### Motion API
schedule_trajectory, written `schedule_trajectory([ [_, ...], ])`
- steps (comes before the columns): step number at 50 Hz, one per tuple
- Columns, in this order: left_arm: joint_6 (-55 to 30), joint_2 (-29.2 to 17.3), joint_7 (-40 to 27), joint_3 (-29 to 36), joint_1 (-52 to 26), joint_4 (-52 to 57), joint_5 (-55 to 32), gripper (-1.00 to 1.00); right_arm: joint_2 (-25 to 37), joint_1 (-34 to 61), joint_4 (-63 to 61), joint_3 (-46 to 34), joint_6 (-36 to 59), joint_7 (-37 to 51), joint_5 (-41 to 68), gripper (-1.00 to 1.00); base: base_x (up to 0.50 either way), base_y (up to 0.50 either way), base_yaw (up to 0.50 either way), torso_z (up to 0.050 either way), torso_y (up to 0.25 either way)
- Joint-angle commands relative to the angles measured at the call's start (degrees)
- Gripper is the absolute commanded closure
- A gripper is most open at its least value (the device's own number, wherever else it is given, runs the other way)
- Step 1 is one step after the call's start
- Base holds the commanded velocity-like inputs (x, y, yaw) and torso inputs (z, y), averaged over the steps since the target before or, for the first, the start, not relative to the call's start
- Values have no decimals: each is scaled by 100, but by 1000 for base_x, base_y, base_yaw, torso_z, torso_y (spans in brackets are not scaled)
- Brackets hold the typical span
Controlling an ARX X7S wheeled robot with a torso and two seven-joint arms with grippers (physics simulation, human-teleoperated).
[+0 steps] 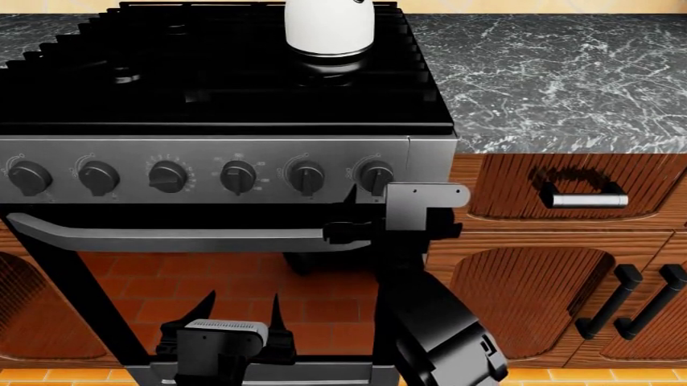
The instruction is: Turn on the front right burner of the stove.
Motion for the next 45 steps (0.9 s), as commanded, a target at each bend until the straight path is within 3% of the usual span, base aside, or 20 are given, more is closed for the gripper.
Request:
schedule_trajectory([
  [1,7,-25,-29,34,-9,-9,-24,-100,19,95,272,-126,-205,-60,61,-100,0,0,0,0,0],
  [41,12,-99,-116,137,-55,-40,-121,-100,104,347,815,-463,-663,-117,242,-100,0,0,0,0,0],
  [42,12,-101,-118,139,-57,-41,-125,-100,107,353,821,-471,-664,-113,246,100,0,0,0,0,0],
  [45,13,-106,-124,146,-58,-41,-132,-100,117,366,836,-494,-666,-100,257,100,0,0,0,0,0],
])
